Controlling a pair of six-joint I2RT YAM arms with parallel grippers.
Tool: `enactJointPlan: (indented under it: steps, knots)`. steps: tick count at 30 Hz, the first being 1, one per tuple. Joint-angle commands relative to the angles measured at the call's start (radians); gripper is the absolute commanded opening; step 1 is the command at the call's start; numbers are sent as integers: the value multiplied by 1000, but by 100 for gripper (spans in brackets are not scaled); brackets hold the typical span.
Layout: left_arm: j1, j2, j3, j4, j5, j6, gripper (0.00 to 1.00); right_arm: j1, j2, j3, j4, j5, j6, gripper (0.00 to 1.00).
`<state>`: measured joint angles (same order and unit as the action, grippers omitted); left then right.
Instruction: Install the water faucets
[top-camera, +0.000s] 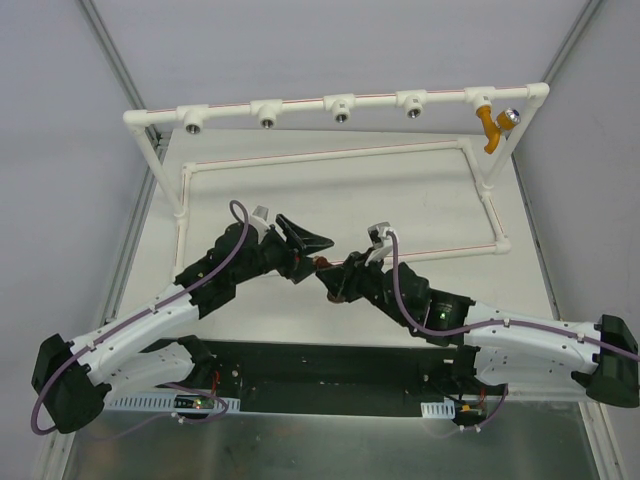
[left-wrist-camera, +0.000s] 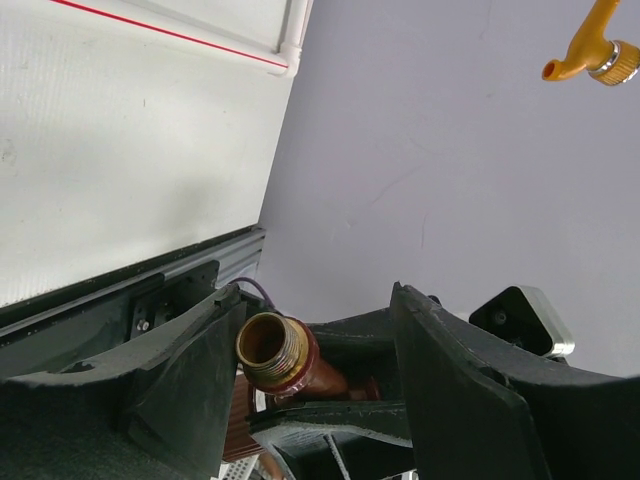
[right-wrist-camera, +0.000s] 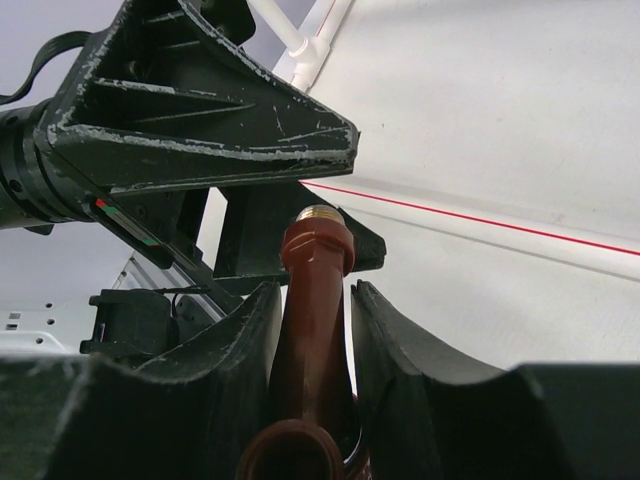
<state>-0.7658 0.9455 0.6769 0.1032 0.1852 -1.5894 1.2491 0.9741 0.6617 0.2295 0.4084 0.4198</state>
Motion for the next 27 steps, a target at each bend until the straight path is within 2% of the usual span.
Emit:
enactJointPlan:
  steps: [1, 8, 13, 16, 18, 23, 27]
  knots:
    - [2, -42, 53, 18, -47, 20, 61, 19, 3, 4, -58, 18, 16, 0]
    - [3, -51, 53, 0, -56, 43, 61, 35, 15, 10, -76, 38, 7, 0]
    - [14, -50, 53, -16, -41, 81, 61, 35, -57, 7, -70, 99, -55, 0]
    - [34, -44, 76, -48, -26, 166, 62, 35, -148, -7, -82, 157, -107, 0]
    - [51, -39, 117, -97, -18, 261, 63, 33, -227, -23, -99, 206, -134, 0]
    - [63, 28, 308, -275, 31, 648, 64, 33, -437, -89, -124, 306, -185, 0]
    - [62, 99, 459, -357, 60, 882, 62, 33, -546, -74, -225, 366, -194, 0]
